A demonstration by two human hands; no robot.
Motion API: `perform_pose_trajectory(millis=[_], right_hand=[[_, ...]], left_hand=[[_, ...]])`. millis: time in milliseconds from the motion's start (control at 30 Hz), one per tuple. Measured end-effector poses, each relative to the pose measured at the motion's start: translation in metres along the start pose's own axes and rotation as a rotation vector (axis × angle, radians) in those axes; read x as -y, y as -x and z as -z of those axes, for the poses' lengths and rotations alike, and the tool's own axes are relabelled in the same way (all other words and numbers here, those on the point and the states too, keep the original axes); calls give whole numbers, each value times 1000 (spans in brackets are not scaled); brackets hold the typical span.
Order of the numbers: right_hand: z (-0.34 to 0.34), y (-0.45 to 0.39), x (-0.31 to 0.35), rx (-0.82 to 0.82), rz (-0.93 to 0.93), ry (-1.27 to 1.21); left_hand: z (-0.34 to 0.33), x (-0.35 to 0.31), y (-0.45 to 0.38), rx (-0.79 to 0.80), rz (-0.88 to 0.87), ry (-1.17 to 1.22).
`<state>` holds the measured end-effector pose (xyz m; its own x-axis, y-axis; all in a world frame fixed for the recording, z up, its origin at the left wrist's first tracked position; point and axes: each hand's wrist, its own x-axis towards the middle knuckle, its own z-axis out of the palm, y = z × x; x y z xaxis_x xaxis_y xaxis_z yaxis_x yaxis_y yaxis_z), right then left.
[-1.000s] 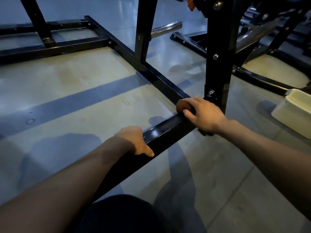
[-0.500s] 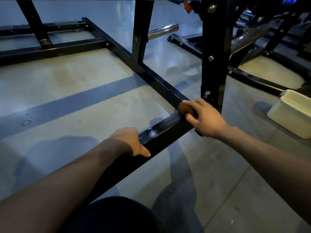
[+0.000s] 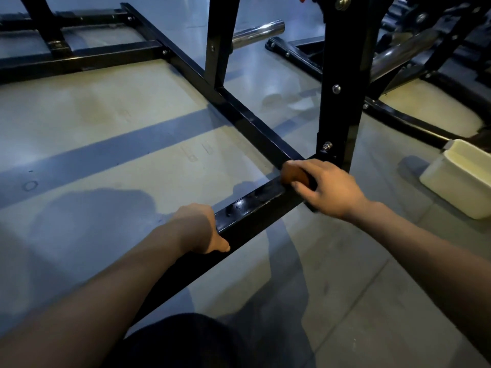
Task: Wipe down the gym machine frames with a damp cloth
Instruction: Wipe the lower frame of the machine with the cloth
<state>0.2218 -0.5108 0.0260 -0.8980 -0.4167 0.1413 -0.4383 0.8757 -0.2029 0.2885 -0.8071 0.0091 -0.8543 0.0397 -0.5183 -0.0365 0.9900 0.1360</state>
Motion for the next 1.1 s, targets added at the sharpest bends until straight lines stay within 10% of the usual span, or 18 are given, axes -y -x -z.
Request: perform_pose_trajectory(millis=[100,333,467,667,867,1100], right_hand=[[-9,-19,1,-77,-215,-68],[-4,24,14,-19,53,58],[-1,-22,-21,-61,-383,11],[3,5,-6,60,-18,-24],[10,-36,-45,12,-224,64],[27,-13,-60,157,-2,-40]], left_hand=[[0,-9,-1,0,9,-15],[1,-10,2,-51,6,-8],[12,-18,6,7,17,-79],[8,-14,9,24,69,-72],[16,-18,-11,155,74,-107],[24,-21,-1,167,67,-126]])
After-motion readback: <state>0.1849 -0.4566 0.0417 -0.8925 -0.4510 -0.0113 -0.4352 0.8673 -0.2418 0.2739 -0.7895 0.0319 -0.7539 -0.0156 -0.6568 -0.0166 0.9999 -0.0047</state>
